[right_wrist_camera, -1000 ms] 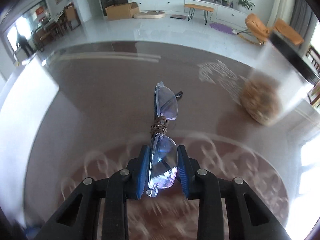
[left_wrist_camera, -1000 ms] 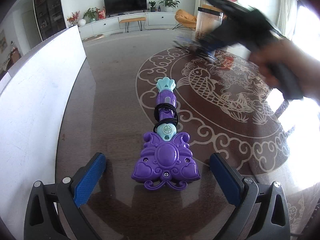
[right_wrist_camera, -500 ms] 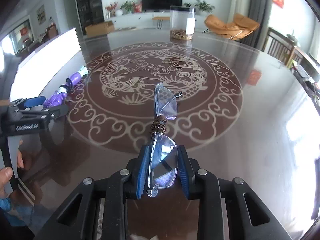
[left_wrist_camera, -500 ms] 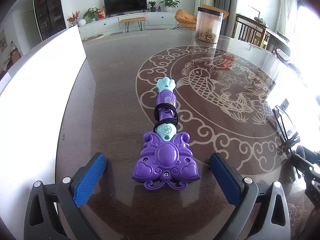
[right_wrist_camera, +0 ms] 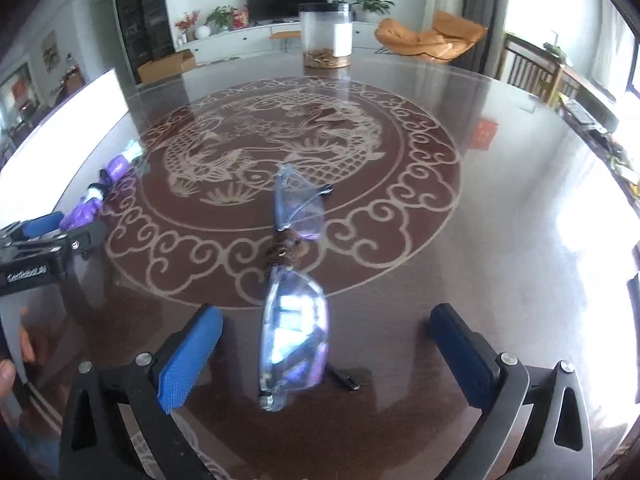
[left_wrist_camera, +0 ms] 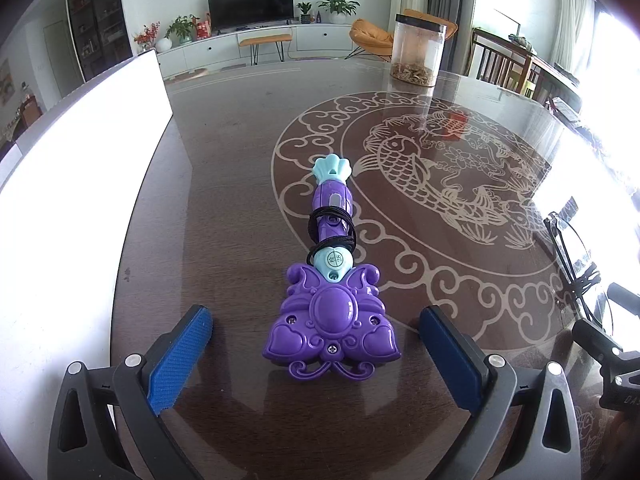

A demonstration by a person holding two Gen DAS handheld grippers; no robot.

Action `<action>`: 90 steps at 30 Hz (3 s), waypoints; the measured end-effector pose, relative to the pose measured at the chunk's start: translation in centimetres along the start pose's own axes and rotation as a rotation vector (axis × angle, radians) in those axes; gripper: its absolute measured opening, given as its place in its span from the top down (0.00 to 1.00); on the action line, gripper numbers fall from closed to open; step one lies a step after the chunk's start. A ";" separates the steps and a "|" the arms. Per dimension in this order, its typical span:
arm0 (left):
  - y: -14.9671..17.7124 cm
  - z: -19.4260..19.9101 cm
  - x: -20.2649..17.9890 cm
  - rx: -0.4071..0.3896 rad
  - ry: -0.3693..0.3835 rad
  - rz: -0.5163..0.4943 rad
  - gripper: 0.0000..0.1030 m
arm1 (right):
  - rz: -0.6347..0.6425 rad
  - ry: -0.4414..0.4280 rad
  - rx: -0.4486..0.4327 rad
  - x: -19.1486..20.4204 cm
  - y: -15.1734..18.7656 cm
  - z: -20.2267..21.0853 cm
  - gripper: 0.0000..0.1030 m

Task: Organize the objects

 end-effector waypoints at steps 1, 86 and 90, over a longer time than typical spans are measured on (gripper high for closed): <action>0.0 0.0 0.0 0.000 0.000 0.000 0.00 | -0.001 0.001 0.001 0.0 0.0 0.1 0.00; 0.4 -0.2 -3.0 0.002 0.052 -0.132 0.00 | -0.030 0.009 -0.005 -0.2 0.1 0.1 0.00; 0.4 -0.2 -3.0 0.002 0.052 -0.132 0.00 | -0.031 0.010 -0.005 -0.2 0.0 0.0 0.00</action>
Point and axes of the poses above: each gripper's, at about its wrist camera, not at the fingertips, and z roughly against the way its jaws point, x to its left, y to its underside, the point moved 10 cm from there along -z, roughly the way its jaws point, and after that the axes turned 15 degrees about x, right-handed, at the moved point
